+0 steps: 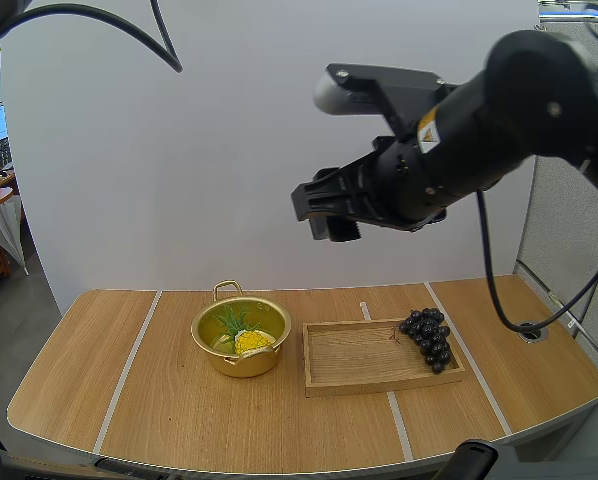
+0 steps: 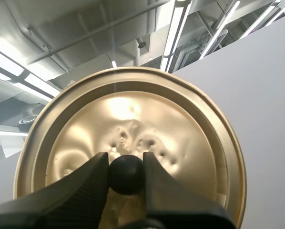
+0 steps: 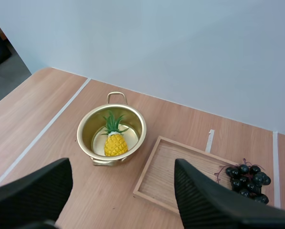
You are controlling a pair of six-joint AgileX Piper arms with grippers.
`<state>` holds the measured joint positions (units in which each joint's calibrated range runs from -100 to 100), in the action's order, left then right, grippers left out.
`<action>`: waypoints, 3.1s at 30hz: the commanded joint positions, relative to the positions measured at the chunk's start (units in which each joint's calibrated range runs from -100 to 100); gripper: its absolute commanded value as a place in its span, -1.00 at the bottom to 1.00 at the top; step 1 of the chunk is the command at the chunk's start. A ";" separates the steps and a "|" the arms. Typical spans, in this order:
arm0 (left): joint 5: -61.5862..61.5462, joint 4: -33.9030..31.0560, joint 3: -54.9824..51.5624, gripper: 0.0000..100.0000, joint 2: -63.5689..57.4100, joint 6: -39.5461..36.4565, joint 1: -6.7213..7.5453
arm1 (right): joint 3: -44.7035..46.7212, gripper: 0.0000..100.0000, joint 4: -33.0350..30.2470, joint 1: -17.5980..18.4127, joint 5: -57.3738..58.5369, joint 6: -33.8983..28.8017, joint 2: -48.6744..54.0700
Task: Open the pot, put the pineapple inside, and close it
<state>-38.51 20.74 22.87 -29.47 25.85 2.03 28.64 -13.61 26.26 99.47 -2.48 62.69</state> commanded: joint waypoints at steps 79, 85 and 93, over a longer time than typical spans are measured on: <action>-61.49 -2.47 -0.01 -1.00 -1.13 -0.85 0.16 | 9.84 -1.00 12.91 -7.82 0.53 8.35 11.78; -61.49 -3.77 -6.57 -1.00 -0.99 -0.85 0.16 | 9.84 -1.00 12.91 -7.82 0.53 8.35 11.78; -61.49 -3.77 -19.96 -1.00 -0.89 0.82 0.16 | 9.84 -1.00 12.91 -7.82 0.53 8.35 11.78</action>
<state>-100.00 16.81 9.30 -30.68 25.66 2.03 38.36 -0.56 18.69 100.00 5.42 73.97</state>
